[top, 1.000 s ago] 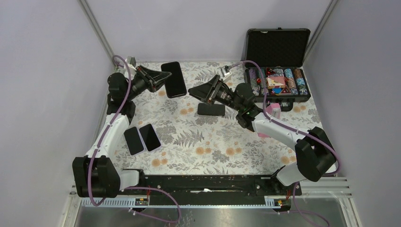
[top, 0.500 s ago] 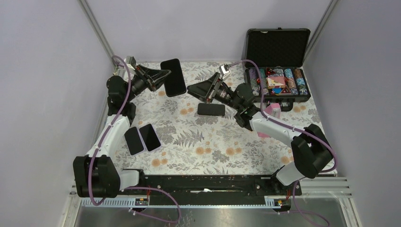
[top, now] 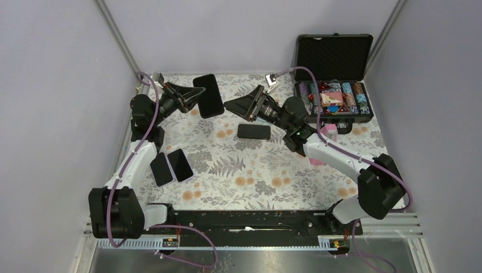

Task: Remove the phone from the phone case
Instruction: Remove the phone case from the phone.

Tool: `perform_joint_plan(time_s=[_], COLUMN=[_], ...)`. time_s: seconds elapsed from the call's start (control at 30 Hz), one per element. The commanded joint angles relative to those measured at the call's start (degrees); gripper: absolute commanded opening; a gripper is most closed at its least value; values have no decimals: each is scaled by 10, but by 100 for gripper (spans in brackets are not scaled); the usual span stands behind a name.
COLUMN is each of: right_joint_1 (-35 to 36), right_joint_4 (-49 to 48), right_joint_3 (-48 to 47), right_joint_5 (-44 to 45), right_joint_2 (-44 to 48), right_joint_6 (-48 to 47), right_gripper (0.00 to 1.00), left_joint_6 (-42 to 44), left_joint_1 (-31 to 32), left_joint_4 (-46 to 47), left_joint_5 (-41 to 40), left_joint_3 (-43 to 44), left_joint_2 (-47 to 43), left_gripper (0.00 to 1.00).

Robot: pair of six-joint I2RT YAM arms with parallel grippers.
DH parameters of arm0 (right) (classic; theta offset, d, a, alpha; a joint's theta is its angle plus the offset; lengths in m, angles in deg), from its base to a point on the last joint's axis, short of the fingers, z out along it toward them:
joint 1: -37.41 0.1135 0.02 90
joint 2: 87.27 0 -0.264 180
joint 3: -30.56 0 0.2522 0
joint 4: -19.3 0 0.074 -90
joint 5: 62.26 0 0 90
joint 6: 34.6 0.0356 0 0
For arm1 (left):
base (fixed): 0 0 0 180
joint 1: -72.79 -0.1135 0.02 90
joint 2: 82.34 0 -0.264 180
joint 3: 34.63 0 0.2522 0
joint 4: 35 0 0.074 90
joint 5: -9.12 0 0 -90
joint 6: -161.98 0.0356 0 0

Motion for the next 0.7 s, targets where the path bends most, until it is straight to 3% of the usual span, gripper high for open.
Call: perform_joint_plan(time_s=[0.0,0.13,0.4,0.67], right_joint_1=[13,21,25,26], right_joint_4=[39,48,-50,-141], right_joint_3=[-59,-75,-53,-48], right_joint_5=[-9,-16,-11,-7], right_joint_2=[-18,-32,-47,-70], right_joint_6=[2,18,90,129], right_gripper=[66,53,36,9], left_joint_6=[-45,-82,-188,-249], left_joint_1=[-3,-3,-3,0], left_joint_4=[96,137,238,224], left_joint_5=[-23,-29,-43,-49], left_joint_3=[-11,-25,-49,-60], left_joint_2=[-29,-27,-9,-17], left_gripper=[0,0,0,0])
